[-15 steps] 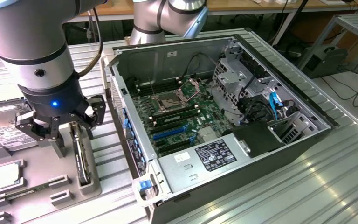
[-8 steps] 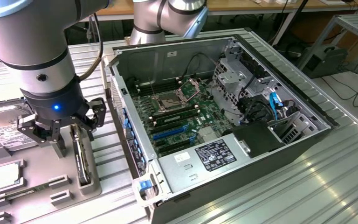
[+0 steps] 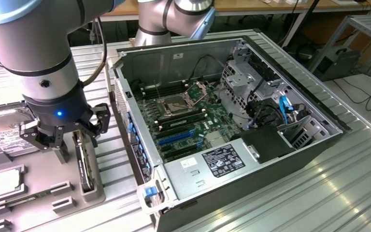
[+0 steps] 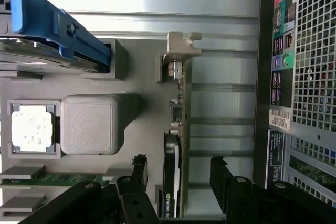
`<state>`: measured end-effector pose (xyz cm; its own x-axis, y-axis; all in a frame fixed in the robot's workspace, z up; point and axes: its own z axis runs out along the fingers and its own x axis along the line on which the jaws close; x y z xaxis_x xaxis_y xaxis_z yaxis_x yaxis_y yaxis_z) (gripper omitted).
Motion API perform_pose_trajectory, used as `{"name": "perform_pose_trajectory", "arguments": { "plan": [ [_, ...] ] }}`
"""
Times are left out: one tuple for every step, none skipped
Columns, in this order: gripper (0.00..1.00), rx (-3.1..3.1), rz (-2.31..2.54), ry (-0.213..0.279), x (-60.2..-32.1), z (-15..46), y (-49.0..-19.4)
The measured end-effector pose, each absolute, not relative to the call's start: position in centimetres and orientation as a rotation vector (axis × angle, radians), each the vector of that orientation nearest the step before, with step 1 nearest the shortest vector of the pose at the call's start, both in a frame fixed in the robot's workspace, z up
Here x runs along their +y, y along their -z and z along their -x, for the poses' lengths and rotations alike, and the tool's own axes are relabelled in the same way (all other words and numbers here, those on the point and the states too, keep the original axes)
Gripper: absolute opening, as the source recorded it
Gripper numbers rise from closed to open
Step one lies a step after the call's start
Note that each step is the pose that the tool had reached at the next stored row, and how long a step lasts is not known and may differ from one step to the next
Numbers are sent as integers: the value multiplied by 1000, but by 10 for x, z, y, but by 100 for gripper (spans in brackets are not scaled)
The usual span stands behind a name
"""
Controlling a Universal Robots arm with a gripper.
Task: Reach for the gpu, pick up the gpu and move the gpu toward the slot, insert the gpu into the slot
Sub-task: 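Pick up the gpu and move the gpu toward the slot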
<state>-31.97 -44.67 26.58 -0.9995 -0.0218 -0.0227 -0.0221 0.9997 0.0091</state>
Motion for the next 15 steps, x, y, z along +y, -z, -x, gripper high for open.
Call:
{"name": "perform_pose_trajectory", "arguments": {
  "plan": [
    [60,3119,34,-15,-447,320,-265],
    [60,3119,34,-15,-447,320,-265],
    [60,3119,34,-15,-447,320,-264],
    [60,3119,34,-15,-447,320,-263],
    [60,3119,34,-15,-447,320,-263],
    [60,3119,34,-15,-447,320,-262],
    [60,3119,34,-15,-447,320,-261],
    [60,3119,34,-15,-447,320,-261],
    [60,3119,34,-14,-447,320,-260],
    [60,3119,34,-14,-447,320,-260],
    [60,3119,34,-13,-447,320,-259],
    [60,3119,34,-12,-447,320,-259],
    [60,3119,35,-11,-447,320,-258],
    [60,3119,34,-10,-447,320,-258],
    [60,3119,34,-10,-447,320,-257]
  ]
}}
